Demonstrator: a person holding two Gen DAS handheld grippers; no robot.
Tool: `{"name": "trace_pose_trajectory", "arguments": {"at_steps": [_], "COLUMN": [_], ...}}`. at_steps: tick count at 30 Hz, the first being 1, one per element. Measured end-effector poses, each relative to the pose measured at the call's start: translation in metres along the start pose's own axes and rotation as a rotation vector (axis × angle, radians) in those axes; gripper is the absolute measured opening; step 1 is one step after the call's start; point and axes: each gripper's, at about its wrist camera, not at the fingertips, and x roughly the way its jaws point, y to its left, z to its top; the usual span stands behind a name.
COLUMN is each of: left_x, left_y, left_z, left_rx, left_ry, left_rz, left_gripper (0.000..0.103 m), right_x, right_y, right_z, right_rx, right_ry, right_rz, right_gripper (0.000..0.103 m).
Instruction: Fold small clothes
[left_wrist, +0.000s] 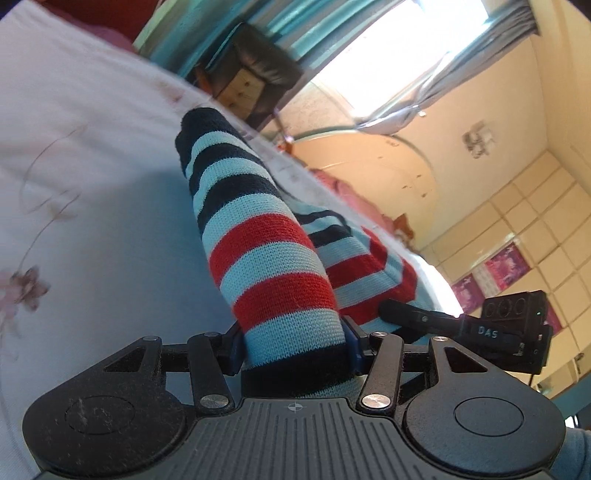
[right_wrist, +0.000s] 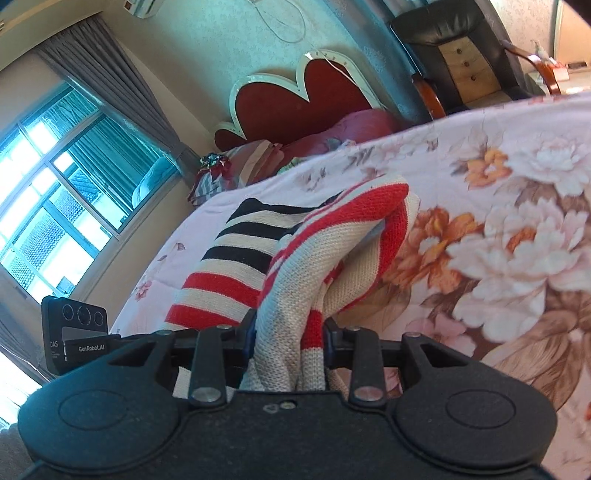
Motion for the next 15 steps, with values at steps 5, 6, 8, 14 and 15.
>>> {"name": "trace_pose_trajectory", "arguments": {"at_steps": [5,6,8,14,15], "left_x": [0.008,0.010,0.011,-0.029,-0.035], "left_y": [0.007,0.001,-0.006,-0.019,-0.021], "left_z": [-0.020,-0.021,-0.021,-0.024,-0.022], "left_rx": [0.010,0.052,0.092,0.163,0.163], "left_ry": [-0.034,-0.043,-0.062,-0.143,-0.165], "left_rz": [0.056,0.087,0.147,0.205,0.192], "left_gripper": [0.056,0.060,0.070,0.071,0.071], "right_x": [0.013,0.014,0.014,-0.010,-0.018], "right_y": [-0.025,-0.031,-0.037,-0.028,-0.030], "right_z": [-0.018,-0.020,-0.023,-0.017,-0.013], "right_rx": [0.073,0.087,0.105,0.072,0.078], "right_ry": [0.035,0.041,0.042,-0.014,-0.042], "right_rz": [-0.039,-0.042,-0.038,-0.118,-0.106], "right_gripper": [0.033,0.034,0.034,0.063,0.060]}}
